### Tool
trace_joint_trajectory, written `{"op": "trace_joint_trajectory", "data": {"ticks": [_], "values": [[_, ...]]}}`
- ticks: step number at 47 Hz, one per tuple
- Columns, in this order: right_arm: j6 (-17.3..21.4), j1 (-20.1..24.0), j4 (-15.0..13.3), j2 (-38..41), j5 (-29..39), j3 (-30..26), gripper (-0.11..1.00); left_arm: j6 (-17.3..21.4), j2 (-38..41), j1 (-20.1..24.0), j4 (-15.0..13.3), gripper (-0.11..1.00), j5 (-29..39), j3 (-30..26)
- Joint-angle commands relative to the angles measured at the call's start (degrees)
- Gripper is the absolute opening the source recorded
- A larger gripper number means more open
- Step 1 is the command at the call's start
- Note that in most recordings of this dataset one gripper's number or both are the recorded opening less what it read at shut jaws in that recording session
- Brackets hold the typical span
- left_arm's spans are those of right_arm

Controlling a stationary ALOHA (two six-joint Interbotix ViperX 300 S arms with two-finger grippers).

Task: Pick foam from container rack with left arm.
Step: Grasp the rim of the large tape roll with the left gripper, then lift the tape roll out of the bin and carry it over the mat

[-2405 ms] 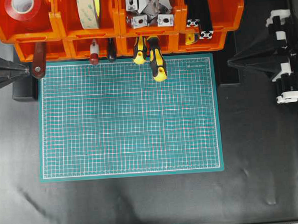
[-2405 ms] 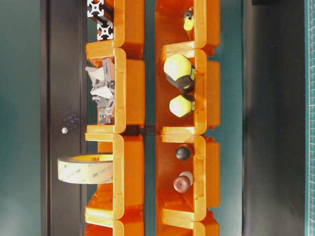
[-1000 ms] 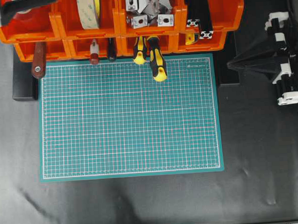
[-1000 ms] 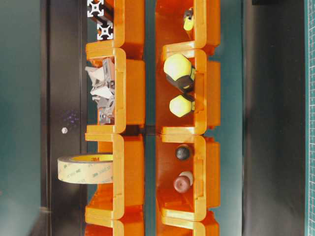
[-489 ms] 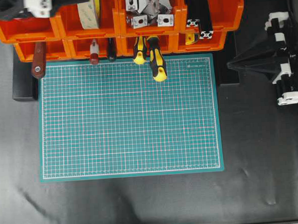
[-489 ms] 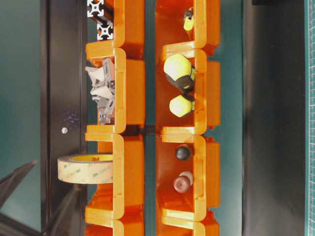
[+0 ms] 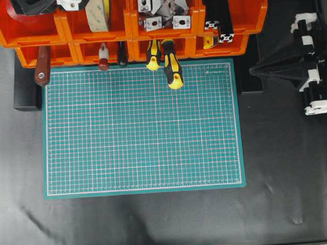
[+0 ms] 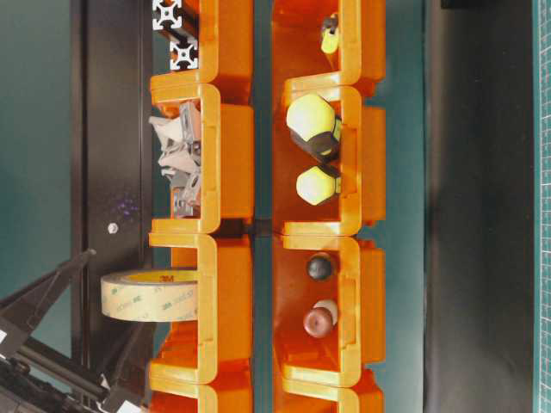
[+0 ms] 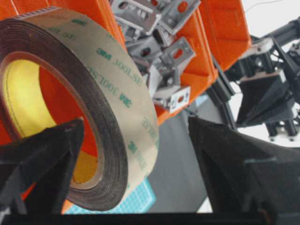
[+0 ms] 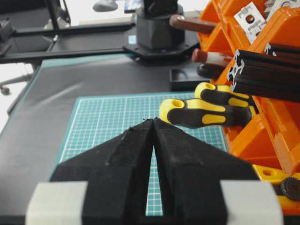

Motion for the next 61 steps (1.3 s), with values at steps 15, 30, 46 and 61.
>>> {"op": "trace_joint_trajectory", "data": {"ticks": [15, 30, 46, 61], "values": [[0.18, 0.09, 0.09, 0.26, -0.18, -1.14, 0.0, 1.49, -0.53, -1.93, 0.35, 0.29, -2.99, -0.62], [0.18, 0.09, 0.7, 0.09, -0.26, -1.14, 0.0, 15.56, -1.85, -9.14, 0.35, 0.28, -9.23, -4.92], [0.18, 0.18, 0.97, -0.26, -0.35, -1.23, 0.0, 39.55, -0.79, -26.54, 0.35, 0.26, 2.46, -7.12], [0.26, 0.35, 0.97, -0.26, -0.35, -1.23, 0.0, 49.31, 8.35, -32.43, 0.35, 0.25, 7.47, -4.66]]}}
